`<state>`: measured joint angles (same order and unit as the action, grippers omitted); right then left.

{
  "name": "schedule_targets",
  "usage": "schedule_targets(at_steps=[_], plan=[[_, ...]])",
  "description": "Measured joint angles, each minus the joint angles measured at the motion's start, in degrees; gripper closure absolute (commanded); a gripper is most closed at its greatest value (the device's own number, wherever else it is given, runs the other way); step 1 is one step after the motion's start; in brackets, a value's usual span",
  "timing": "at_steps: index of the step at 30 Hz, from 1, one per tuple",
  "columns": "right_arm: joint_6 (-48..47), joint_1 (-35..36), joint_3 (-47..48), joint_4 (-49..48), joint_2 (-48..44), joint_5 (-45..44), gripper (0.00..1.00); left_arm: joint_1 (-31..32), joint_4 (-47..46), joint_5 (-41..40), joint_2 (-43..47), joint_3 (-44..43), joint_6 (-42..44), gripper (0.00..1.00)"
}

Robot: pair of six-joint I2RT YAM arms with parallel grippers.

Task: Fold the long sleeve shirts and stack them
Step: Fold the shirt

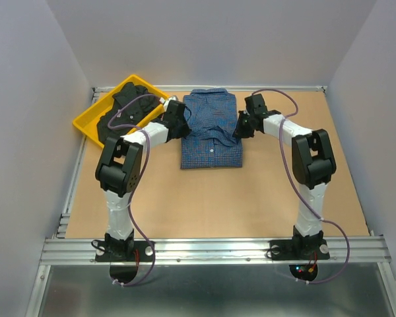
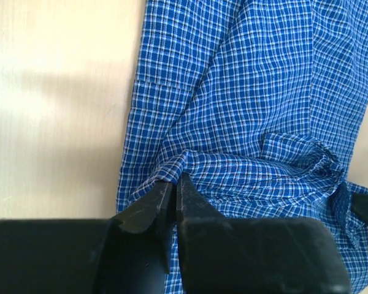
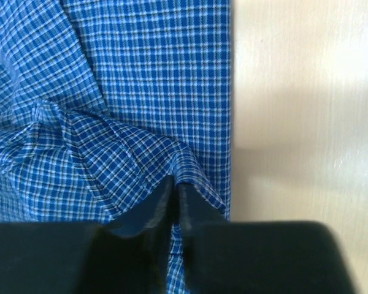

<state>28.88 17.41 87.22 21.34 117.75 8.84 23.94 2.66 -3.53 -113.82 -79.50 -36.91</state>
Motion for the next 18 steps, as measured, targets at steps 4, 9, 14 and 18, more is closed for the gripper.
schedule_targets(at_steps=[4,9,14,18], plan=[[-1.4,-0.5,0.4,-0.5,1.0,-0.6,0.58,-0.1,-0.3,-0.2,-0.5,-0.2,0.0,0.63],[-5.1,-0.8,2.5,-0.4,0.8,-3.5,0.3,-0.5,-0.2,-1.2,-0.2,-0.2,-0.2,0.33],[-11.1,-0.8,3.1,-0.8,-3.8,-5.4,0.26,-0.8,0.5,-2.6,5.0,0.5,-0.4,0.14],[-13.4,-0.8,0.2,-2.1,-11.5,-5.3,0.26,-0.4,0.0,-4.0,15.6,3.5,-0.5,0.13]])
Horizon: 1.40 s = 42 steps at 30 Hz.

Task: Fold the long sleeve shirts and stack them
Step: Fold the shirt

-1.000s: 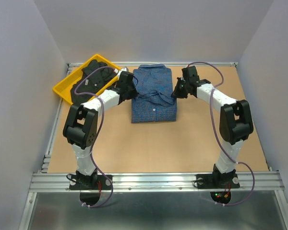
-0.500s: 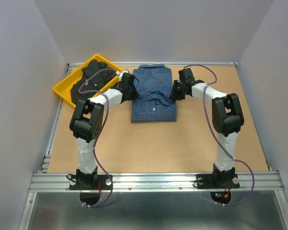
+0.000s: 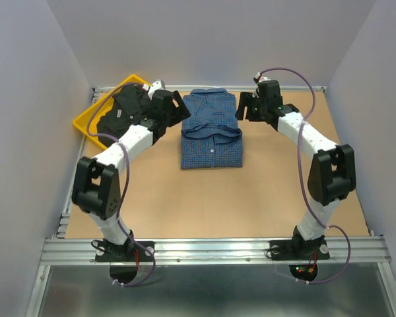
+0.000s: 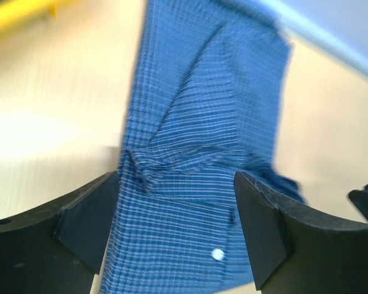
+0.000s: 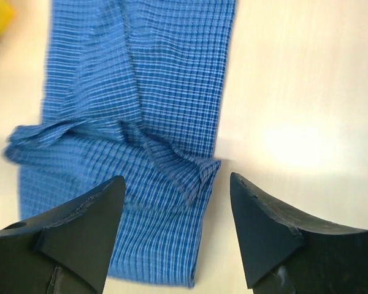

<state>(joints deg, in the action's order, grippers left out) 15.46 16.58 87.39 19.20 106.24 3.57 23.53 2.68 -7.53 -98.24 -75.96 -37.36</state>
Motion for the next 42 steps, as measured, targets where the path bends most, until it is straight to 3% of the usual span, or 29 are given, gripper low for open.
schedule_targets(at_steps=[3,6,8,11,24,42], plan=[[-0.9,0.6,-5.3,-1.9,-7.5,0.1,0.31,1.5,-0.7,-1.0,6.8,2.6,0.0,0.15],[-1.1,1.8,-10.6,-4.2,-12.3,0.4,0.45,5.3,-2.1,-2.2,11.7,5.7,-0.2,0.17],[-1.1,2.8,-14.1,-5.2,-13.4,1.0,0.55,8.8,-3.3,-2.8,12.9,8.2,-0.3,0.19],[-1.1,4.4,-17.7,-6.1,-12.8,2.1,0.6,12.9,-4.2,-3.1,12.0,11.3,-0.4,0.2],[-0.5,7.5,-20.4,-11.2,-5.7,3.5,0.62,17.8,-6.4,-3.9,-3.0,12.0,0.5,0.21],[-0.7,7.9,-16.4,-13.4,4.3,3.0,0.6,18.1,-8.1,-3.9,-5.2,13.4,0.8,0.21]])
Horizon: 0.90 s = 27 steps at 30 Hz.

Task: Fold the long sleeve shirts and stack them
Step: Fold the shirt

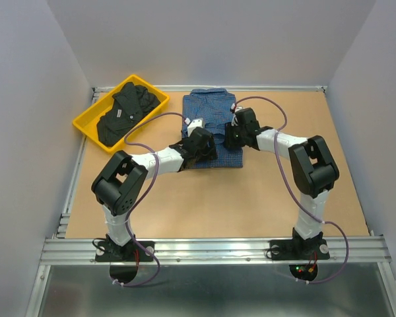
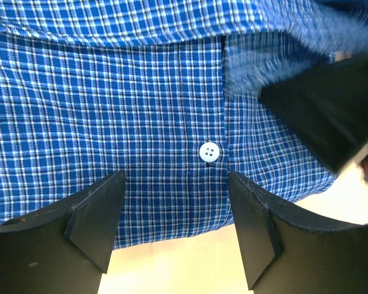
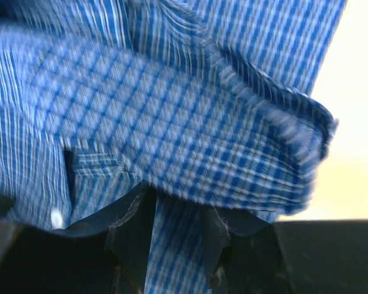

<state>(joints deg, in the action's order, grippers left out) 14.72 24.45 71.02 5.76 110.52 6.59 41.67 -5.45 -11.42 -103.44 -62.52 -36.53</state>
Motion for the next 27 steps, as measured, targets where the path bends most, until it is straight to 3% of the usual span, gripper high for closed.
schedule_targets(at_steps=[17,22,27], plan=[[-3.7,0.0,28.6,-0.9,18.8,-7.0,0.45,0.4,-0.8,0.7,-0.2,0.5,0.1,0.21],[-4.7,0.0,29.3,-0.7,17.7,-7.2,0.41,0.4,-0.7,0.7,-0.2,1.1,0.0,0.21],[-4.4,0.0,22.6,-0.6,8.3,-6.6,0.33,0.4,0.8,-0.2,3.0,1.5,-0.2,0.2]])
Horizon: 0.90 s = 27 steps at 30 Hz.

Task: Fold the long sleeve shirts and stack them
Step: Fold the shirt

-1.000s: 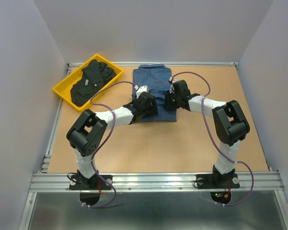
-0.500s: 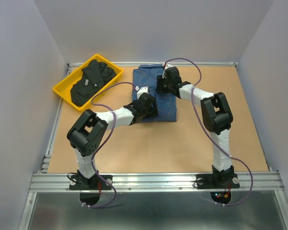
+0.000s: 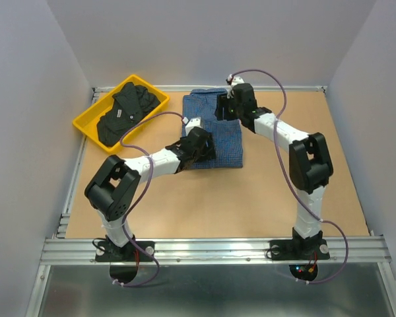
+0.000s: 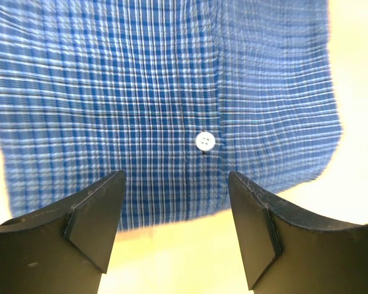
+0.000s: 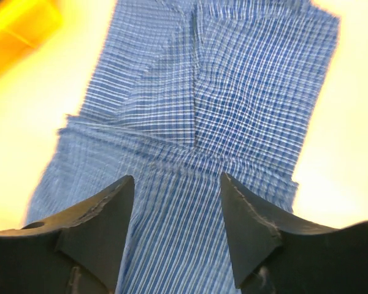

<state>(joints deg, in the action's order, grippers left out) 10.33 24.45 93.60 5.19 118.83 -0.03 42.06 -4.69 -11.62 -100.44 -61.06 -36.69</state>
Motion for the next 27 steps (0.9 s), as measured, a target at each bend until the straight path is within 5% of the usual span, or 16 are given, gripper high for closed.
schedule_targets(at_steps=[12,21,27], plan=[[4.9,0.0,-21.7,-1.8,-22.8,-1.4,0.36,-2.7,2.0,-4.3,13.2,0.3,0.4,0.22],[7.6,0.0,-26.1,-1.2,-22.4,3.5,0.61,-11.1,2.9,-3.2,1.8,-6.4,3.7,0.34],[8.4,0.0,-25.7,-1.9,-17.0,6.0,0.65,-14.6,3.2,-2.3,-8.5,-14.5,5.6,0.51]])
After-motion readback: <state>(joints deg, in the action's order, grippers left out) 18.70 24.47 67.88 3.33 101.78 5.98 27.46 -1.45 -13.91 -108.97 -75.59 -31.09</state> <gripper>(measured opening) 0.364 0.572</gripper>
